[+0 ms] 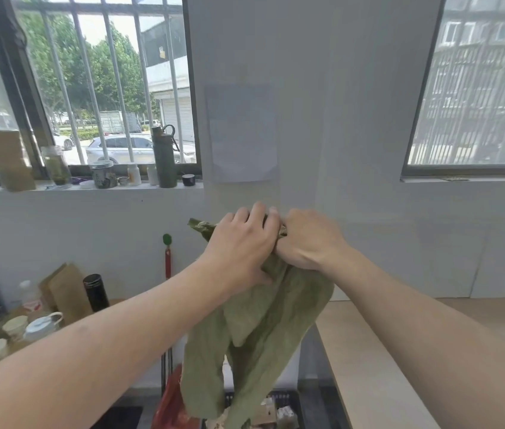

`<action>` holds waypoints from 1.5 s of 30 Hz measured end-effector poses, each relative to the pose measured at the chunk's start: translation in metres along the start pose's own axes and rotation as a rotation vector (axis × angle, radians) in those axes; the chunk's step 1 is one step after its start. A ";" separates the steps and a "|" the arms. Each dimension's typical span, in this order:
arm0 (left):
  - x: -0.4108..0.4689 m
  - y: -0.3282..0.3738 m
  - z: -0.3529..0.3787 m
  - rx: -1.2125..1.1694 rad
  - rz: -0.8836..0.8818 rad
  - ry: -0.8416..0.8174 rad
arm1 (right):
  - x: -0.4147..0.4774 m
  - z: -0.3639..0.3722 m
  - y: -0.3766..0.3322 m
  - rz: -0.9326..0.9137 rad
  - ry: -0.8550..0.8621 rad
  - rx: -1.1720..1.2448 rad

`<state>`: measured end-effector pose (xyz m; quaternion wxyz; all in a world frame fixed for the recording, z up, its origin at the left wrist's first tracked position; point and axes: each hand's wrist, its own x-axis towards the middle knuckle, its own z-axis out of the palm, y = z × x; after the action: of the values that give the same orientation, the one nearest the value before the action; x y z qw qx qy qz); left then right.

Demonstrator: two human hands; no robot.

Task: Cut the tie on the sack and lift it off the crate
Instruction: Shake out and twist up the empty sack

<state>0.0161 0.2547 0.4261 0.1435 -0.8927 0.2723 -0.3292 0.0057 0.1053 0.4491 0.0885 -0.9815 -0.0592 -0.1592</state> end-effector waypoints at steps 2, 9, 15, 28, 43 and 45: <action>0.000 -0.001 0.009 -0.018 -0.014 0.076 | -0.001 -0.006 -0.003 0.026 -0.060 0.041; 0.006 -0.004 0.019 -0.169 0.040 0.188 | -0.006 -0.017 -0.002 0.046 -0.164 0.130; 0.017 -0.012 0.020 -0.437 -0.192 -0.057 | -0.009 -0.005 0.007 -0.135 0.049 -0.173; 0.036 -0.022 0.006 -1.240 -0.332 -0.375 | 0.007 0.029 0.024 -0.254 0.474 -0.499; 0.011 -0.013 -0.006 -0.443 -0.074 -0.187 | 0.005 0.003 0.000 -0.192 0.137 -0.296; 0.006 -0.005 -0.006 -0.389 -0.123 -0.125 | 0.007 -0.001 -0.003 -0.134 0.080 -0.221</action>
<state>0.0180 0.2550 0.4359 -0.0355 -0.9373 0.2661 -0.2224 0.0117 0.1086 0.4524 -0.0289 -0.9719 -0.1033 -0.2093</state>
